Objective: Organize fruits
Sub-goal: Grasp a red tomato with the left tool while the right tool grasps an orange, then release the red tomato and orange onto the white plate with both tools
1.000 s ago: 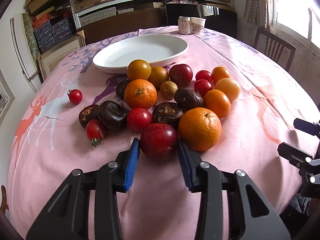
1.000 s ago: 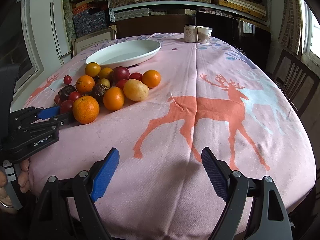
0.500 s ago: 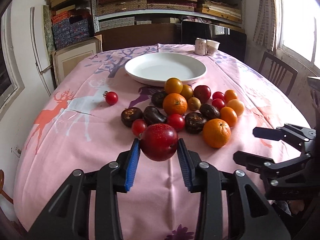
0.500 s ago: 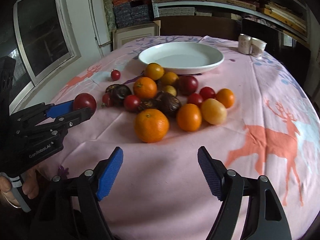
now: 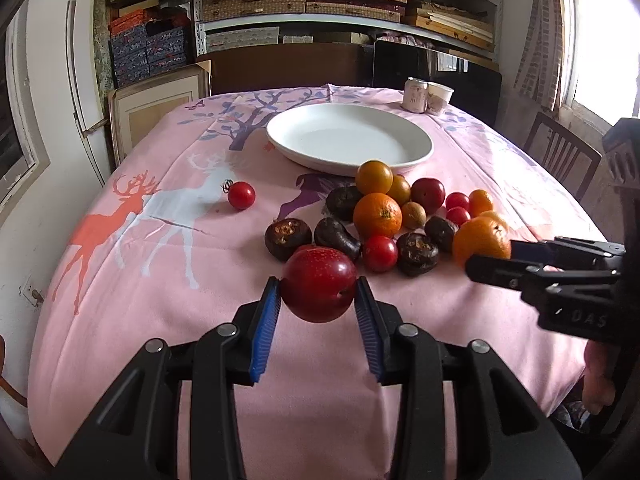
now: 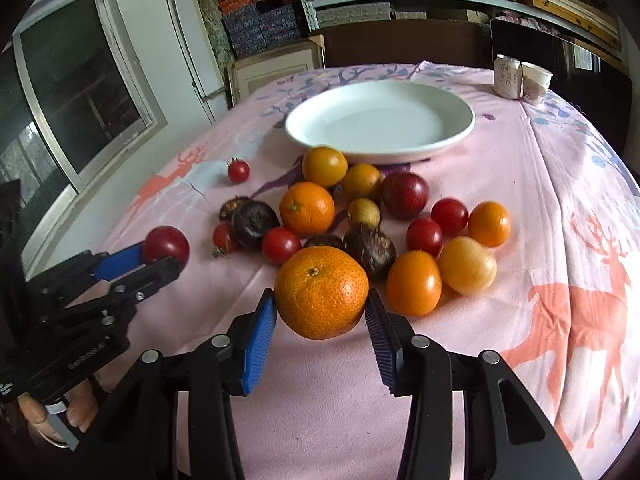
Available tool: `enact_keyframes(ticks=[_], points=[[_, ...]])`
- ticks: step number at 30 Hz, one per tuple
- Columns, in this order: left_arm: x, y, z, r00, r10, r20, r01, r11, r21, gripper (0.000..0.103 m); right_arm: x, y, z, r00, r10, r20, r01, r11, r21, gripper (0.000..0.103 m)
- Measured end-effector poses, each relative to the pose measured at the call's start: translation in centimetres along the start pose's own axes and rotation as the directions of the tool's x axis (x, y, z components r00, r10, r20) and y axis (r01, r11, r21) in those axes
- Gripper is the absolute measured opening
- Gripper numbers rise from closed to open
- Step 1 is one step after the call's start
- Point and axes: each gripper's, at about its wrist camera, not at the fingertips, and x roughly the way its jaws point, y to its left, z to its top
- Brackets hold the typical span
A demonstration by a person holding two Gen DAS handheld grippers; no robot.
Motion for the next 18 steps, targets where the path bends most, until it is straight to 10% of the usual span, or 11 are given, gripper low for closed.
enact_keyframes(ticks=[5,12,14,18], points=[[2.3,-0.5,5.6,0.999,-0.045,0.012,0.045,0.999,0.023,0.037,-0.8,-3.1,5.7,0.996,-0.035,0.078,0.033,0.999,0.028,0.046],[12.2,-0.6,14.3,0.994,-0.058,-0.088,0.057,0.998,-0.014,0.038,6.4,-8.7,13.6,0.998,-0.063,-0.021,0.065,0.989,0.133,0.049],[15.2,-0.6,15.9,0.99,-0.045,-0.137,0.042,0.999,-0.022,0.041,8.1,-9.5,14.7,0.998,-0.045,-0.034,0.049,0.987,0.153,0.065],[15.5,0.2,16.6,0.991,-0.062,-0.12,0.053,0.996,-0.075,0.068,7.1,-10.2,14.7,0.998,-0.068,0.016,0.065,0.983,0.173,0.068]])
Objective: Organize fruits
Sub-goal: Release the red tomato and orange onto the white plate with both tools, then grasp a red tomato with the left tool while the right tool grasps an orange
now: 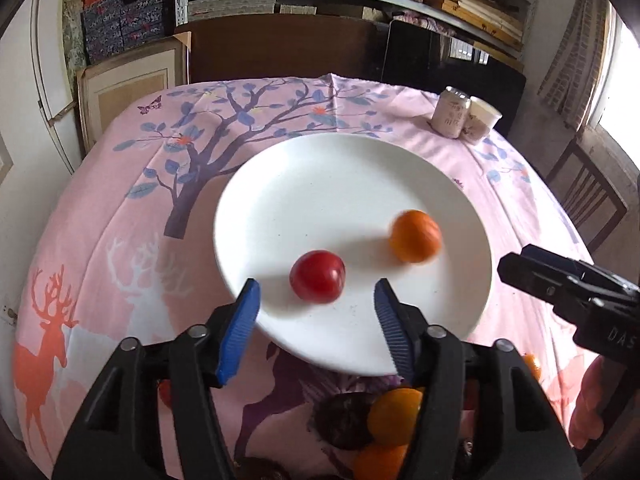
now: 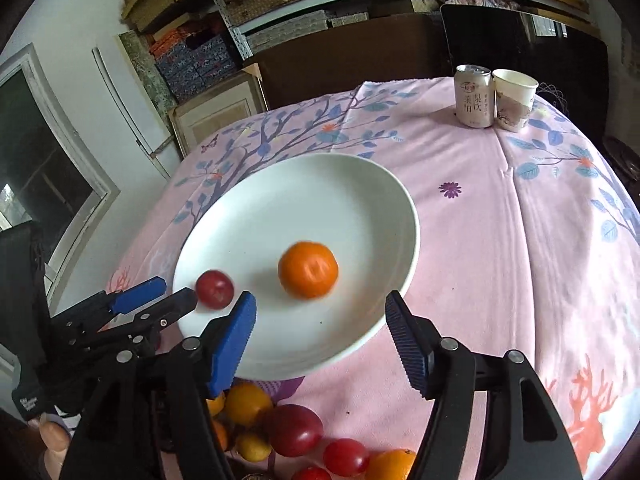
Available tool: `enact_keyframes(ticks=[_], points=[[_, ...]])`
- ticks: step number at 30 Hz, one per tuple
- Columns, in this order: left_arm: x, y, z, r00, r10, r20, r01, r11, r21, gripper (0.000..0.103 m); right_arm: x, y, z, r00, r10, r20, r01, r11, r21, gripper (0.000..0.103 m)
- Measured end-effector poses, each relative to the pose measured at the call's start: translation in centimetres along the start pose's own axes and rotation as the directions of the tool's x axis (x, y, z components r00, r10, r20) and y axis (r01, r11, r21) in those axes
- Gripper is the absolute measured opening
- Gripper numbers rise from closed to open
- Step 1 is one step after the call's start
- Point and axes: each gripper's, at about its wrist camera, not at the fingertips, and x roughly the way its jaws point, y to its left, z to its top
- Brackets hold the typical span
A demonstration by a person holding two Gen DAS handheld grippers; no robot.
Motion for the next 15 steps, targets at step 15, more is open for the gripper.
enact_keyframes(ticks=[15], points=[[-9.3,1.2,-14.7,0.994,0.103,0.03,-0.107,0.974,0.202,0.073,-4.4,-2.1,-10.9,0.996,-0.031,0.079,0.033,0.999,-0.023,0.078]])
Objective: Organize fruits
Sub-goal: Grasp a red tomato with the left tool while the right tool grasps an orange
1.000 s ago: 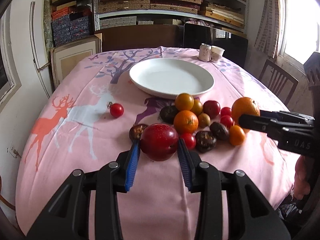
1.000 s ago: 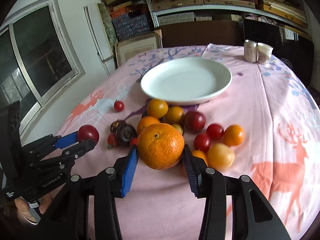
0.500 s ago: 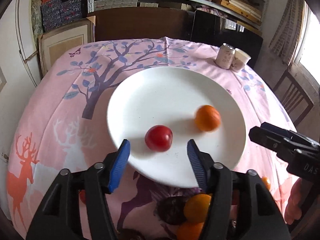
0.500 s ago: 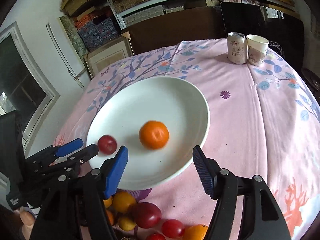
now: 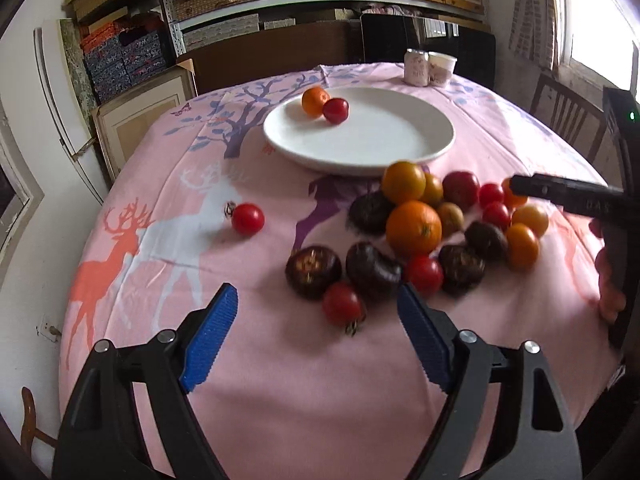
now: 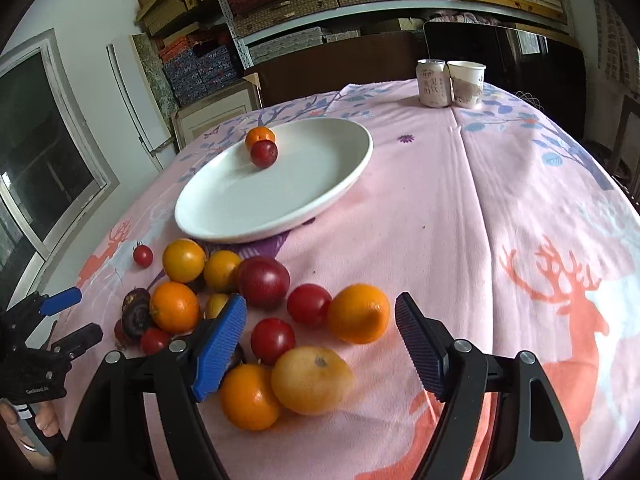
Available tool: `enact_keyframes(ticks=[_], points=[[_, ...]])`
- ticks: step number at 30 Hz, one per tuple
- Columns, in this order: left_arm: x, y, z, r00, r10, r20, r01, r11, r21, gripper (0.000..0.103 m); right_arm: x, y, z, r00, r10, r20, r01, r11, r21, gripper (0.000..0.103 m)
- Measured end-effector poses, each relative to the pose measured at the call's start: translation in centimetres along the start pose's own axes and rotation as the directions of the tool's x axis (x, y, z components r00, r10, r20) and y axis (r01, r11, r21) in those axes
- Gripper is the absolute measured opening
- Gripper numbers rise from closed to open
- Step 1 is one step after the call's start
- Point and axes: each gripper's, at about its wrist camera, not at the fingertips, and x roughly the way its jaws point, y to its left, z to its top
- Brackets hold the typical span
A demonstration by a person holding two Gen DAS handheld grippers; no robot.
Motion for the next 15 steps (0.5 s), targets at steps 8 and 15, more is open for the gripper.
enact_keyframes(ticks=[8,15], points=[[3.0,-1.1,-1.2,0.995,-0.031,-0.09,0.033,0.999,0.025,0.041,-0.7,1.0,-0.3,0.999,-0.012,0.042,0.013,0.999,-0.041,0.078],[3.9,-1.4,-0.4,0.994,-0.077,-0.083,0.077,0.997,-0.001,0.025,-0.6,0.6,-0.6,1.0,0.015,0.002,-0.015,0.999,-0.032,0.078]])
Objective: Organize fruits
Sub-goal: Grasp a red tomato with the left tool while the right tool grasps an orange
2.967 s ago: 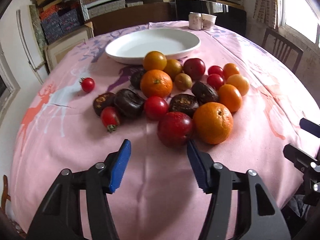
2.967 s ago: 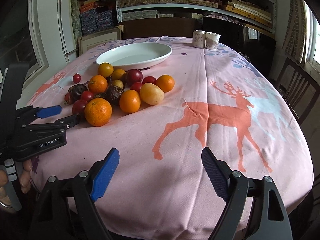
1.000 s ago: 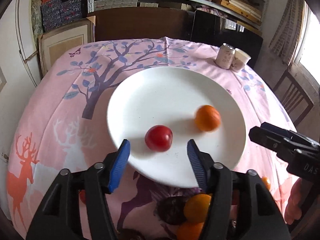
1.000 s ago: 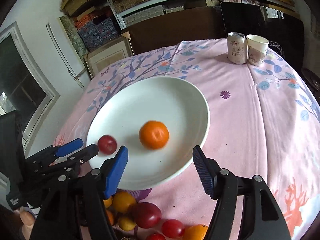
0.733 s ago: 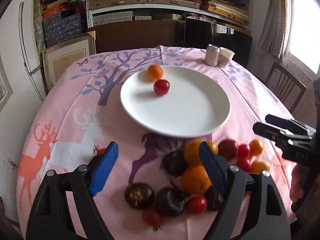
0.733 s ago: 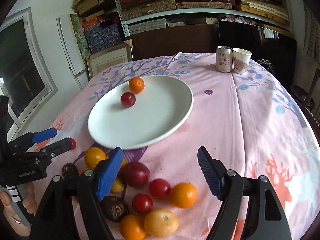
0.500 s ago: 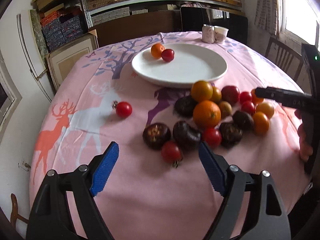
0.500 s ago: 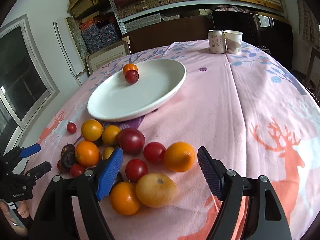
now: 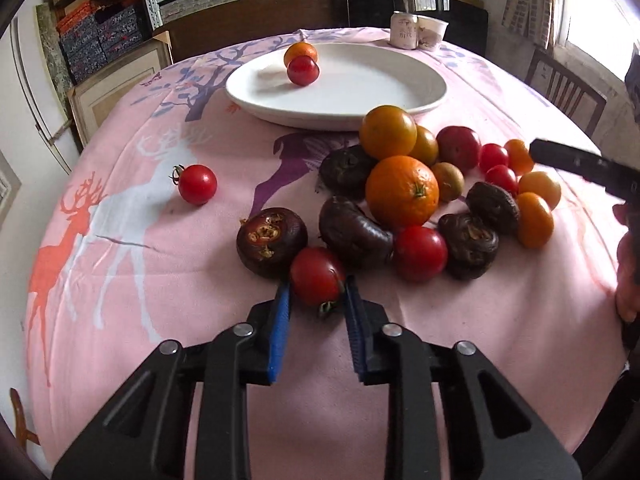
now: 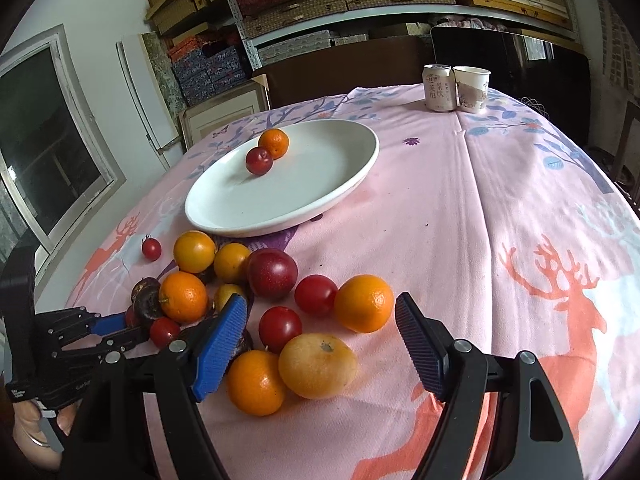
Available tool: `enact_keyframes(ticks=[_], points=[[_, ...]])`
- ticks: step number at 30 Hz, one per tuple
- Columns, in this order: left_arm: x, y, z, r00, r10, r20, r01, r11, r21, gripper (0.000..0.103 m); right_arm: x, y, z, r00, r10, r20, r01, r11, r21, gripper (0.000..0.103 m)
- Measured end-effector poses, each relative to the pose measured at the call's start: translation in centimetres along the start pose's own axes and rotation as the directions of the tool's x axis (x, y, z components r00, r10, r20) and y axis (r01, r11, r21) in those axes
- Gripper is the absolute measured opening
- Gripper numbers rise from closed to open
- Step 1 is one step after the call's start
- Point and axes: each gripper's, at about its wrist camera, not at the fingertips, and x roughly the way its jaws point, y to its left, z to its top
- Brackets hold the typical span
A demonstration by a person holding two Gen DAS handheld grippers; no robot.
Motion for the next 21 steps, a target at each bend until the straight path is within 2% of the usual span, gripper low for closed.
enact_keyframes(ticks=[5,8,11,13,16,19,21], points=[[-2.2,-0.2,-0.5,0.994,-0.003,0.108,0.003,1.0,0.001,0.025,-0.5,2.3,-1.6,0.998,0.041,-0.055,-0.048,0.99,-0.136,0.076],[-3.2,1.0,-0.6,0.987,-0.019,0.16,0.029,0.998,-0.057,0.025,-1.3,4.0,-3.0,0.998,0.023,-0.057,-0.036,0.971,-0.235,0.076],[-3.5,2.0,-0.6,0.981,-0.067,0.181,0.087,0.991,-0.104,0.025,-1.6,4.7,-3.9,0.998,-0.006,-0.059,-0.011,0.959,-0.282,0.076],[-3.4,2.0,-0.5,0.981,-0.067,0.182,0.087,0.991,-0.103,0.025,-1.7,4.8,-4.0,0.998,-0.012,-0.058,-0.005,0.958,-0.286,0.076],[-3.3,1.6,-0.5,0.983,-0.05,0.179,0.067,0.994,-0.087,0.025,-2.1,4.7,-4.0,0.999,-0.011,-0.033,0.001,0.96,-0.278,0.07],[-3.4,1.5,-0.6,0.982,-0.046,0.182,0.061,0.995,-0.08,0.025,-2.7,4.8,-4.2,0.998,0.059,-0.036,-0.068,0.952,-0.297,0.07],[-3.2,1.4,-0.6,0.984,-0.043,0.173,0.058,0.995,-0.079,0.025,-2.3,5.3,-4.2,0.997,0.054,-0.056,-0.069,0.945,-0.32,0.07]])
